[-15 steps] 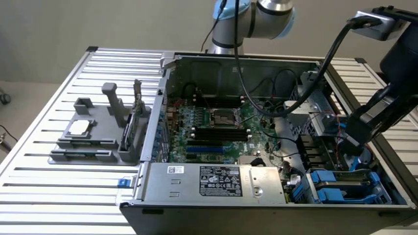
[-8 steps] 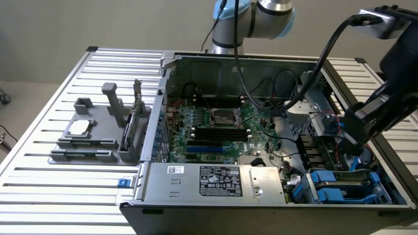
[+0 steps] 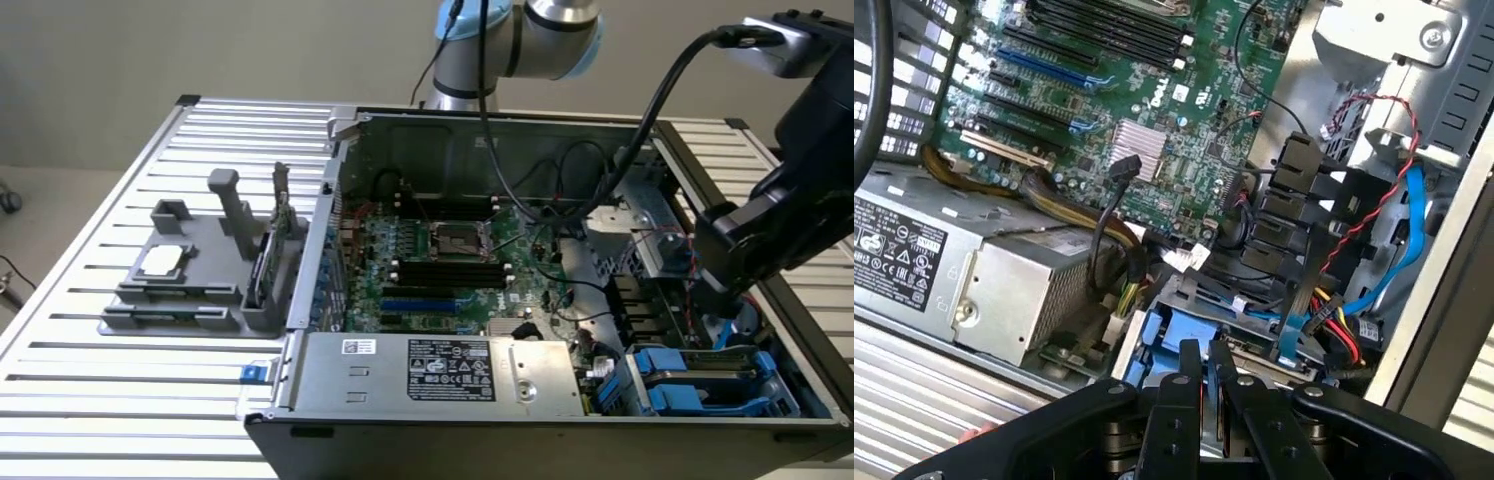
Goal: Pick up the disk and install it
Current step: 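Insert the first disk wire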
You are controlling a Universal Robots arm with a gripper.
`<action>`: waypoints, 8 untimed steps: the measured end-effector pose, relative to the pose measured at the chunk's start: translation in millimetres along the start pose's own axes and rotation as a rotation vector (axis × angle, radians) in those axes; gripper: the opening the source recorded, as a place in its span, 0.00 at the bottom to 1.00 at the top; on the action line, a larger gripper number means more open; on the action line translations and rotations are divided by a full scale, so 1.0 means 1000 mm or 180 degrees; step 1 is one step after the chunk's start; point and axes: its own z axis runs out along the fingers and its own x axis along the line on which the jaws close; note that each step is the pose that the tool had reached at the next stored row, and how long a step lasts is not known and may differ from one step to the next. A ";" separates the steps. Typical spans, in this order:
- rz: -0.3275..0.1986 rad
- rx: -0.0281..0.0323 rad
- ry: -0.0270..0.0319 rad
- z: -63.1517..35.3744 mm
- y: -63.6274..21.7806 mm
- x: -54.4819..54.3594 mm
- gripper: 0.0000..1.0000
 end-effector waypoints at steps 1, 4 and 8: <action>0.0047 -0.0004 0.0000 0.0001 0.0000 0.000 0.18; 0.0178 -0.0017 -0.0002 0.0004 0.0000 0.000 0.18; 0.0358 -0.0033 -0.0004 0.0007 0.0000 0.000 0.18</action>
